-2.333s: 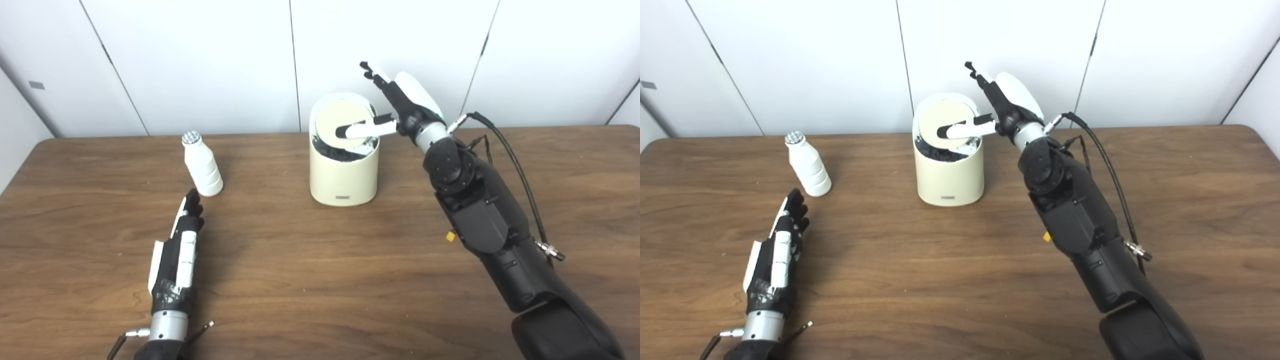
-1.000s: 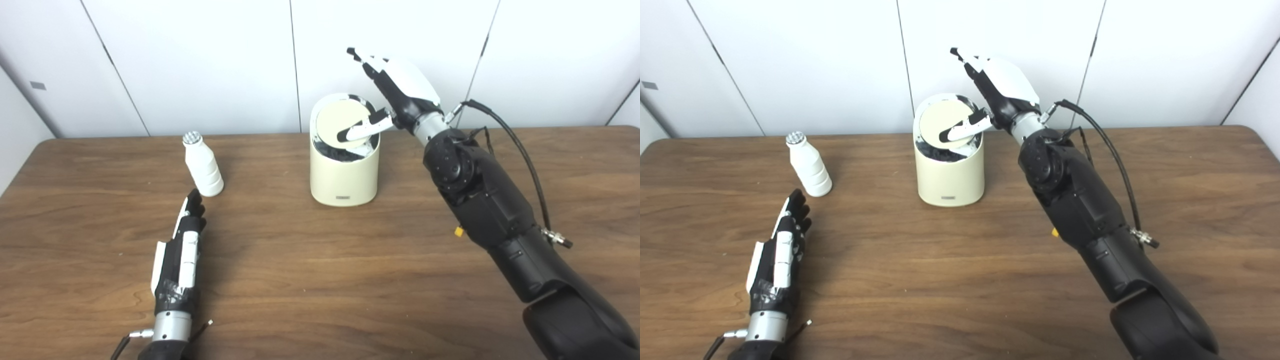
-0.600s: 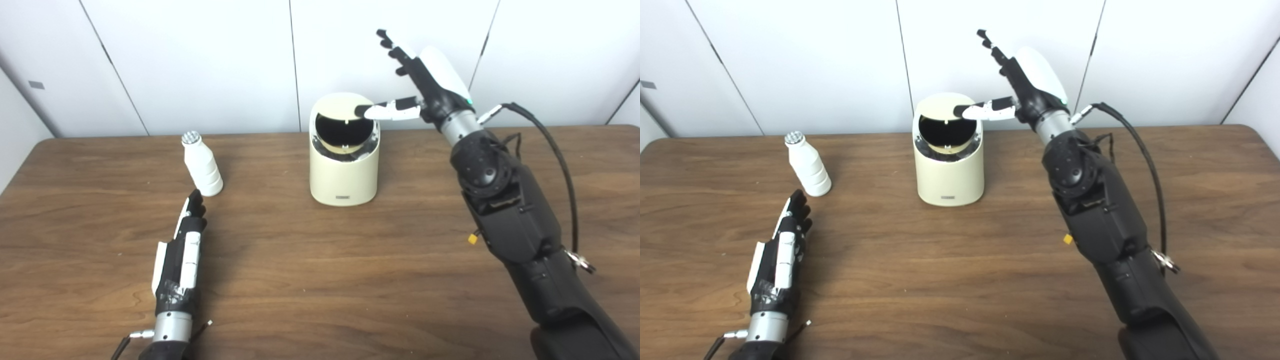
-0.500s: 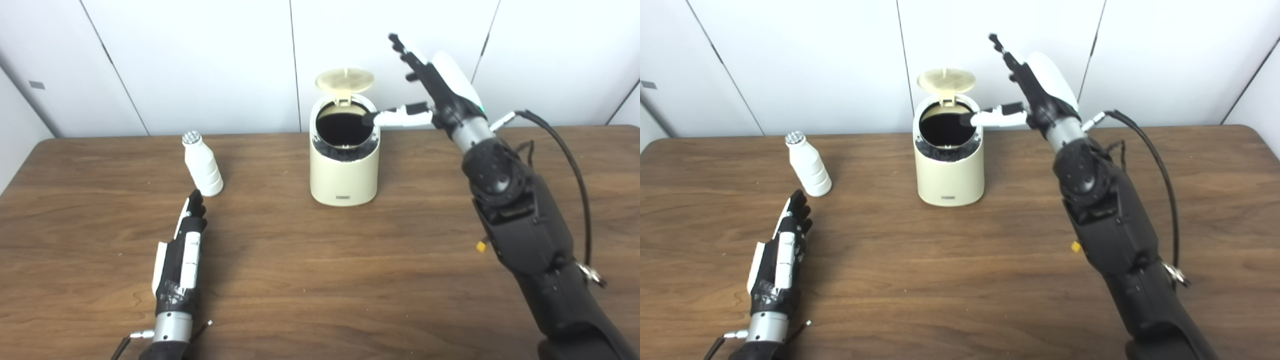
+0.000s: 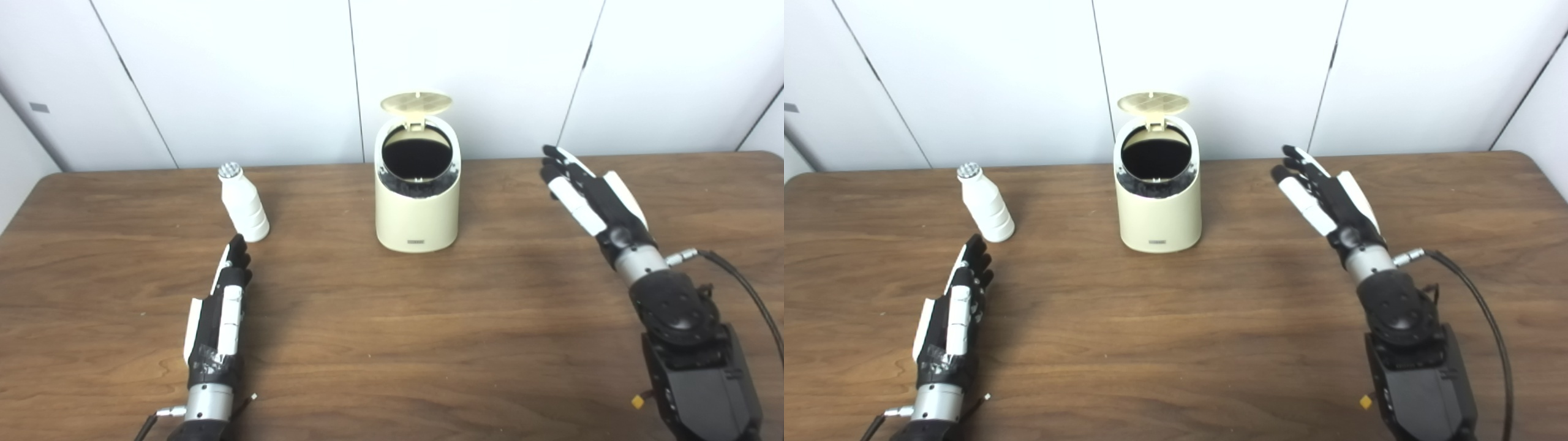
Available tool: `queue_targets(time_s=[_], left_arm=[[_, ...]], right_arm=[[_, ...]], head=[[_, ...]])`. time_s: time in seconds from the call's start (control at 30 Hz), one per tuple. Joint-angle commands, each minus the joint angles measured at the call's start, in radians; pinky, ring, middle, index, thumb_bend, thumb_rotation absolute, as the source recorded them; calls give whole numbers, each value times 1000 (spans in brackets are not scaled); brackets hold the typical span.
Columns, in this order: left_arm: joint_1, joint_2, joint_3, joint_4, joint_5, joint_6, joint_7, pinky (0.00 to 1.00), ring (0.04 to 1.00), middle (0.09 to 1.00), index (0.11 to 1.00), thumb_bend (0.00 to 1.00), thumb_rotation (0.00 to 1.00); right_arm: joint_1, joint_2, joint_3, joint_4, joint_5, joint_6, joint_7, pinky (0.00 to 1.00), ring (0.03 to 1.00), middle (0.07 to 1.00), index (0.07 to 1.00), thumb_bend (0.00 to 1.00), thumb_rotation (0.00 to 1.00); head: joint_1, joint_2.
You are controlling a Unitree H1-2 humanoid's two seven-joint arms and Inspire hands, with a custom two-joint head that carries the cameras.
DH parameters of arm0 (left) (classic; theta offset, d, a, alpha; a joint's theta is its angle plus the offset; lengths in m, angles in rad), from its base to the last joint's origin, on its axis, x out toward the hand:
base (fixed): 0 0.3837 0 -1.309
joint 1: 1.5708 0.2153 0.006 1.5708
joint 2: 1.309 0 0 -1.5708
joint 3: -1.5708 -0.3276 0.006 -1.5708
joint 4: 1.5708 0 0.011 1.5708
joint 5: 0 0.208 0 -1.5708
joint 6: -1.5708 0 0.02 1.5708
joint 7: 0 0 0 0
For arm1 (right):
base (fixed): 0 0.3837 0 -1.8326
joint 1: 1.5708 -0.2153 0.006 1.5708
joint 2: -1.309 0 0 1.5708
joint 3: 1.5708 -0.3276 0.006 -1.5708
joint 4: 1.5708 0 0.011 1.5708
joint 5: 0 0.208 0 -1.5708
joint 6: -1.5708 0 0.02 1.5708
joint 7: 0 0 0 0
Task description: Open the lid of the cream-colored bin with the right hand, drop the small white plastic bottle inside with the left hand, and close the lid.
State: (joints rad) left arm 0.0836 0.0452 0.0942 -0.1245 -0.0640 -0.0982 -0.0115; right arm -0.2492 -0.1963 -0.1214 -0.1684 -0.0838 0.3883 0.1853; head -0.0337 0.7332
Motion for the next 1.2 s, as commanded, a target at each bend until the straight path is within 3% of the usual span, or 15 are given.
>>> queue_targets(time_s=[0.0,0.07,0.2,0.3,0.6,0.9,1.07,1.17], left_arm=[[2,9,4,-5,-16,-17,-6,1000,1000,1000,1000,636,934],[2,9,6,-8,-18,-12,-5,1000,1000,1000,1000,642,923],[4,12,7,-15,-20,-6,-2,1000,1000,1000,1000,634,928],[4,14,9,-14,-25,-7,-4,1000,1000,1000,1000,630,930],[5,17,7,-10,-22,-15,-7,1000,1000,1000,1000,625,930],[12,10,-19,19,12,-59,-8,998,1000,1000,1000,636,945],[19,-7,-29,44,40,-103,9,999,996,1000,1000,614,934],[19,-20,-29,52,42,-104,17,998,992,999,989,593,925]], right_arm=[[2,21,-36,3,92,-77,-5,995,973,964,934,670,879],[29,35,-55,32,124,-131,-16,999,976,966,939,695,875],[82,44,-71,123,154,-300,-33,1000,999,998,996,675,906],[105,51,-67,157,170,-371,-41,1000,1000,1000,1000,673,947],[159,35,-11,126,56,-421,-106,1000,1000,999,990,687,995],[168,17,-18,214,65,-538,-126,1000,1000,1000,991,666,1000],[171,-4,-13,263,65,-597,-123,1000,1000,1000,1000,695,1000],[176,-9,-7,255,59,-594,-126,1000,1000,1000,999,718,1000]], head=[[-6,3],[-10,3],[-10,5],[-11,6],[15,-5],[194,-65],[244,-92],[257,-103]])
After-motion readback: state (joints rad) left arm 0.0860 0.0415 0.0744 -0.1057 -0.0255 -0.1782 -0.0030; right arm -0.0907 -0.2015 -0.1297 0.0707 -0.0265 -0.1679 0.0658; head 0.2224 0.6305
